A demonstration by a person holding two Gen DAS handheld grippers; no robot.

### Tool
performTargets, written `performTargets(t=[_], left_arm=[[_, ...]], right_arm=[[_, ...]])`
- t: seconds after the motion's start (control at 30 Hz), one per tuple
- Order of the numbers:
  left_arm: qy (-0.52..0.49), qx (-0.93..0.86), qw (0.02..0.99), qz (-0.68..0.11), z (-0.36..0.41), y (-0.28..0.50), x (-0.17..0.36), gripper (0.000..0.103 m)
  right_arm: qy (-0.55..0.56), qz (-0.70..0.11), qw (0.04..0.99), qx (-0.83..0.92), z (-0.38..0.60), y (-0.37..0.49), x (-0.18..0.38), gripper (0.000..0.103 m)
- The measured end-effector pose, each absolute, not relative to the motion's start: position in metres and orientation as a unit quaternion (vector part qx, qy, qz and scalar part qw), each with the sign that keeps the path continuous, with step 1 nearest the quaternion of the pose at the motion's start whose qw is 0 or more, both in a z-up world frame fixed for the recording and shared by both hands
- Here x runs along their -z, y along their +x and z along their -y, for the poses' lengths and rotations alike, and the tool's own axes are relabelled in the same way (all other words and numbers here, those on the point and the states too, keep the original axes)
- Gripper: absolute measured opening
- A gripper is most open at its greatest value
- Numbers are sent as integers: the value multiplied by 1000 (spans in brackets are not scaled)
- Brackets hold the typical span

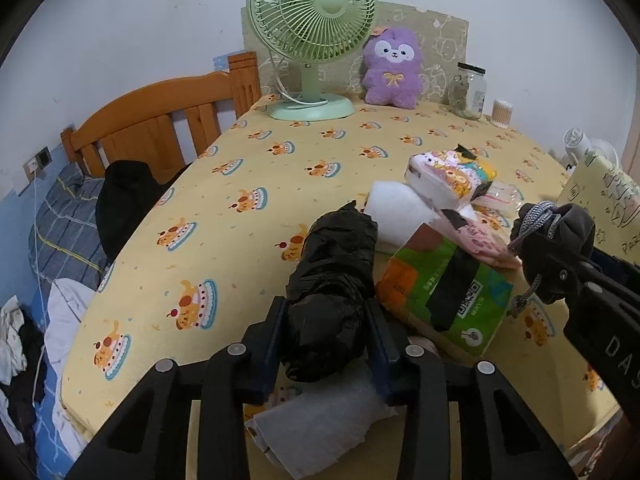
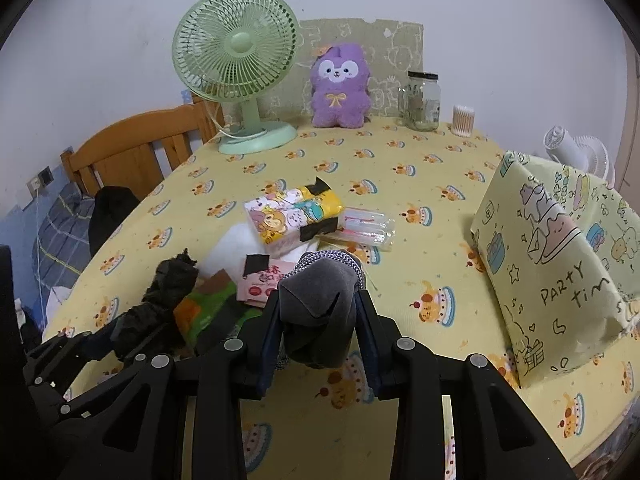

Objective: Organize soft objects
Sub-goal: 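Lift the black bundle and grey sock and carry them toward the box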

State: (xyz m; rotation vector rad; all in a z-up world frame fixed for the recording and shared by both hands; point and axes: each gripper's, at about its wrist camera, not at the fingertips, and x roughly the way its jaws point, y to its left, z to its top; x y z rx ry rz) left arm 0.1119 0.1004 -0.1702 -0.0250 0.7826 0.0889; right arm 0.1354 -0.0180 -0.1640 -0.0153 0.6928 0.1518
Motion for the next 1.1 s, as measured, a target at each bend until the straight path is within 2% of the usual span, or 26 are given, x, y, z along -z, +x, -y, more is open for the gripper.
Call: performTargets(t=[0.4,1.1], left_arm=[[-20,-50,940,-338,-95,98,123,36],[-10,-11,962,-273,-38,79,51,36]], right_arm=[[-7,-317,944,-90,20,118,132,38],[14,-252,963,-98,61,93,58,38]])
